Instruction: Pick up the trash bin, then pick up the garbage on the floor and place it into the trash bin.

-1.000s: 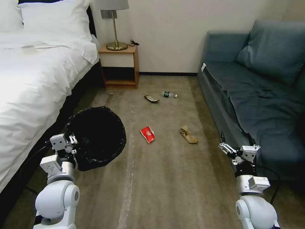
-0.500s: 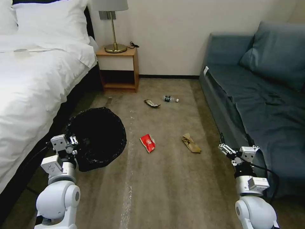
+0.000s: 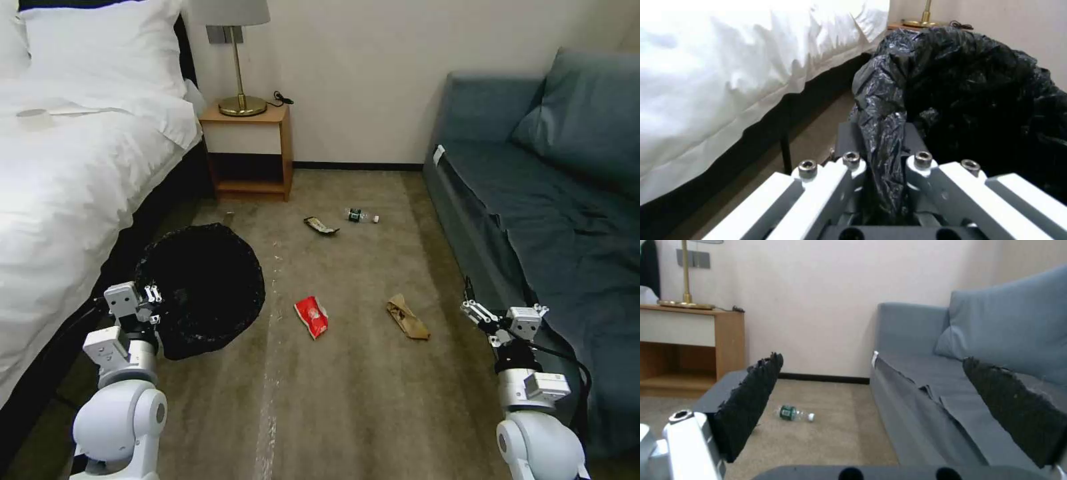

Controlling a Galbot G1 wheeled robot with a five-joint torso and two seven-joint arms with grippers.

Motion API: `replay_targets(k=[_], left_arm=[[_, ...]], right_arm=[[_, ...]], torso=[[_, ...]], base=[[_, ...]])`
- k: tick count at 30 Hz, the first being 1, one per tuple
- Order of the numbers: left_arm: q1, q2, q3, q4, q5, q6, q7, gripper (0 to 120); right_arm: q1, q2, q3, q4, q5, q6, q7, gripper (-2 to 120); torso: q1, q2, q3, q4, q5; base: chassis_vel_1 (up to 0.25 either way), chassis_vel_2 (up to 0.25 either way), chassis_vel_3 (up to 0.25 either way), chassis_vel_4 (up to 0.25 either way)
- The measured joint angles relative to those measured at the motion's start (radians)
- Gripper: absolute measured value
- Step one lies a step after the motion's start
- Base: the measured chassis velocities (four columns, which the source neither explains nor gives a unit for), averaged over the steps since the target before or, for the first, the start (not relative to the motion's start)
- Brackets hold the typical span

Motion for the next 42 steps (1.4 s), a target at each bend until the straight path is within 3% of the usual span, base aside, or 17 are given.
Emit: replay_targets(k=[14, 22, 26, 35, 42], left_arm=[[0.003, 0.002, -0.001, -0.006, -0.001, -0.001, 0.001, 5], [0.007, -0.001, 0.000, -0.007, -0.001, -0.004, 0.007, 5], [0.010, -0.001, 0.000, -0.010, 0.001, -0.005, 0.012, 5], [-0.005, -0.007, 0.027, 0.003, 0.032, 0.003, 0.017, 5], [-0.007, -0.009, 0.051, 0.012, 0.059, 0.003, 0.027, 5]], right_arm=[[0.004, -0.001, -0.011, -0.033, -0.018, 0.028, -0.017, 100], [0.028, -0.018, -0.044, -0.107, -0.033, 0.126, -0.097, 100], [0.041, -0.031, -0.070, -0.136, -0.040, 0.130, -0.100, 100], [0.114, -0.124, -0.164, -0.327, -0.019, 0.073, -0.130, 100], [0.179, -0.264, -0.230, -0.498, 0.071, 0.029, -0.208, 100]], torso=[[0.000, 0.000, 0.000, 0.0000, -0.0001], [0.000, 0.000, 0.000, 0.0001, -0.0001], [0.000, 0.000, 0.000, 0.0001, 0.0000], [0.000, 0.000, 0.000, 0.0001, 0.0001], [0.000, 0.000, 0.000, -0.0002, -0.0001]], base=[[-0.139, 0.141, 0.135, -0.140], [-0.098, 0.114, 0.102, -0.101], [-0.024, 0.015, 0.015, -0.025], [0.000, 0.000, 0.000, 0.000], [0.000, 0.000, 0.000, 0.000]])
